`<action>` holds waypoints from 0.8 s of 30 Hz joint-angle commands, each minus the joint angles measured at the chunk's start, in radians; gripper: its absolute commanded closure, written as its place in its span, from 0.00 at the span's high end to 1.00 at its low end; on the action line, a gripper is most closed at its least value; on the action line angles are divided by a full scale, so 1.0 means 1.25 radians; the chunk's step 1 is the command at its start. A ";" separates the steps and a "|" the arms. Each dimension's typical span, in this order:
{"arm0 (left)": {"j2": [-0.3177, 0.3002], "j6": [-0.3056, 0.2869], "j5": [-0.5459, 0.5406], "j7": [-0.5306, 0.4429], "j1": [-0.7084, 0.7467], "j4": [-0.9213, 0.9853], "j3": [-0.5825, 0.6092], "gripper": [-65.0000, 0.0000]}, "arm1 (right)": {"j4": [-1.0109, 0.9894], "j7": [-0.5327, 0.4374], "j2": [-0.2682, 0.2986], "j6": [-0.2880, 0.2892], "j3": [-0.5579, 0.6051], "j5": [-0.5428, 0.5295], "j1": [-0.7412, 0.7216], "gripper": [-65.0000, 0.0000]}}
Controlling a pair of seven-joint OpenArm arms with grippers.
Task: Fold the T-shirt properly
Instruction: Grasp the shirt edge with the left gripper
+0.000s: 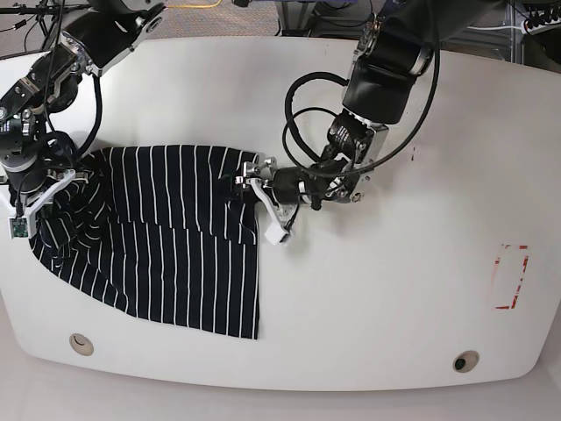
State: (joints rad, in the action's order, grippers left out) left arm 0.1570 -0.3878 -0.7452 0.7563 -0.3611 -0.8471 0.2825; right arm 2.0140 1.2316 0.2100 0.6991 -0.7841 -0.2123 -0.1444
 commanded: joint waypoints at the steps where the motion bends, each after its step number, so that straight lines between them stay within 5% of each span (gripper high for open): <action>1: 0.000 0.020 0.037 0.013 -0.008 0.001 0.003 0.60 | 0.012 -0.020 0.014 -0.001 -0.003 -0.006 -0.012 0.00; 3: 0.000 0.020 0.040 0.012 -0.008 0.001 0.003 0.57 | 0.012 -0.020 0.014 -0.001 -0.003 -0.006 -0.012 0.00; 10: 0.000 0.068 0.042 -0.039 -0.009 0.023 0.003 0.02 | 0.011 -0.020 0.014 -0.001 -0.004 -0.006 -0.012 0.00; 24: 0.000 0.080 0.038 -0.057 0.033 -0.095 -0.028 0.03 | 0.013 -0.020 0.013 -0.001 -0.003 -0.006 -0.015 0.00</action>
State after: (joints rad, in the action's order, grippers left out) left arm 0.1585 -0.2893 -0.6880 0.6846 -0.3290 -0.8986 0.2703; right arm 2.0140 1.2308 0.2081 0.6994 -0.7853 -0.2146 -0.1455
